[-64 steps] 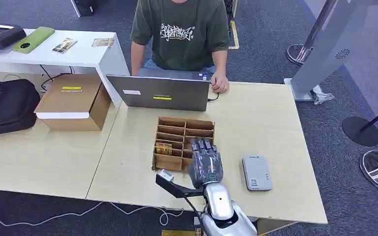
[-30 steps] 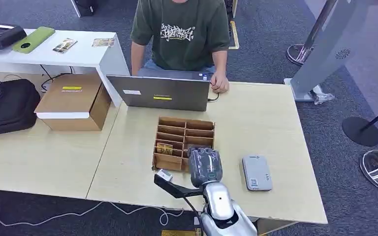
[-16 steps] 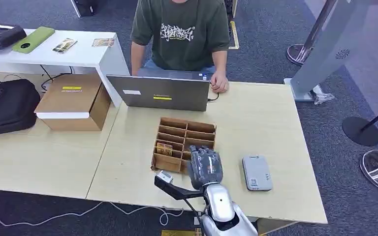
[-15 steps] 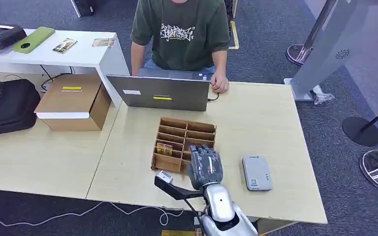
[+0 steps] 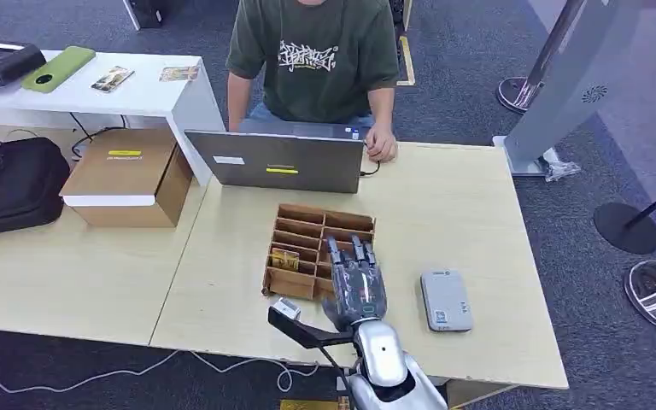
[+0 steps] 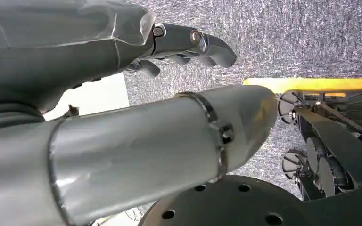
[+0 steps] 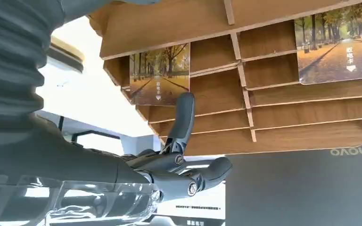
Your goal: Pass the card to the sensor for recognition and then transmit it.
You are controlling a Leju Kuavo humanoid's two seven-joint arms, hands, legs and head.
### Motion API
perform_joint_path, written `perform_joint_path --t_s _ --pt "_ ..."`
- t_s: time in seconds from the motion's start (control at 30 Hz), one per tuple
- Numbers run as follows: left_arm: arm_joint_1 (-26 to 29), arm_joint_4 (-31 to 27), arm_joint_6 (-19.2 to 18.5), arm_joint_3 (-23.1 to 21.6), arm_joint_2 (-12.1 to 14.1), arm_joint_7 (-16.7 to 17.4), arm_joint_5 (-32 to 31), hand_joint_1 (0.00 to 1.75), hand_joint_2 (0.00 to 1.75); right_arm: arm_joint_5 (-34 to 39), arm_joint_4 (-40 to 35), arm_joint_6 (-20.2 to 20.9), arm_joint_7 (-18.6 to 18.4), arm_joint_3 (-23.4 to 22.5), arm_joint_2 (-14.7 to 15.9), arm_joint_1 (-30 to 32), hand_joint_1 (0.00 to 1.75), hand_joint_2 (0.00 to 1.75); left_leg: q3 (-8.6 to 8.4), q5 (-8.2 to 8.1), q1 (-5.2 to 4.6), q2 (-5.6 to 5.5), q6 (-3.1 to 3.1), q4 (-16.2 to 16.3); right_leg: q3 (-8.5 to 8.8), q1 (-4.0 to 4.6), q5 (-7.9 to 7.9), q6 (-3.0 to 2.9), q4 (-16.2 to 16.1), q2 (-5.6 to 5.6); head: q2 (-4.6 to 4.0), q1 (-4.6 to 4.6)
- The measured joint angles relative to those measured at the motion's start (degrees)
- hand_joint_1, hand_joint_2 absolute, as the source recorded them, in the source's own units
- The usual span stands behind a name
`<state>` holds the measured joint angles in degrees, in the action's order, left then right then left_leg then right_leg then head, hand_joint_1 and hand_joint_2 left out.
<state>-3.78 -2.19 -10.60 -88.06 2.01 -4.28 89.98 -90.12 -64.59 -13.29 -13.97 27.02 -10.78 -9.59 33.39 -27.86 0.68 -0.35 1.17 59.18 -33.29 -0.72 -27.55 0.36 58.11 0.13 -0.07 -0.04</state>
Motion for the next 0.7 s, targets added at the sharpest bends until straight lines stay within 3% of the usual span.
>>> perform_joint_path --t_s 0.27,0.43,0.6,0.7 --pt "0.0 0.0 0.0 0.0 0.0 0.0 0.0 0.0 0.0 0.0 0.33 -0.02 0.85 0.0 -0.02 0.0 0.0 1.75 0.0 0.0 0.0 0.0 0.0 0.0 0.0 0.0 0.0 0.0 0.0 0.0 0.0 0.0" --pt "0.0 0.0 0.0 0.0 -0.02 -0.07 0.0 0.0 0.0 0.0 -0.42 -1.07 -0.44 0.02 0.07 0.11 0.0 1.75 0.0 0.0 0.0 0.0 0.0 0.0 0.0 0.0 0.0 0.0 0.0 0.0 0.0 0.0" --pt "0.11 0.0 0.11 0.02 -0.09 -0.81 0.0 0.0 0.0 -0.02 -7.51 -2.86 -4.55 0.74 1.71 1.12 0.0 1.75 0.0 0.0 -0.01 -0.01 0.0 0.01 0.0 -0.01 0.0 0.0 -0.01 -0.01 0.0 0.02" --pt "0.36 0.0 0.26 0.11 -0.11 -1.01 0.0 0.0 0.0 -0.02 -14.61 -1.52 -6.66 1.27 3.88 2.32 0.0 1.75 0.0 -0.01 -0.02 0.0 -0.01 0.01 -0.01 -0.02 0.0 0.0 -0.02 0.0 0.0 0.0"
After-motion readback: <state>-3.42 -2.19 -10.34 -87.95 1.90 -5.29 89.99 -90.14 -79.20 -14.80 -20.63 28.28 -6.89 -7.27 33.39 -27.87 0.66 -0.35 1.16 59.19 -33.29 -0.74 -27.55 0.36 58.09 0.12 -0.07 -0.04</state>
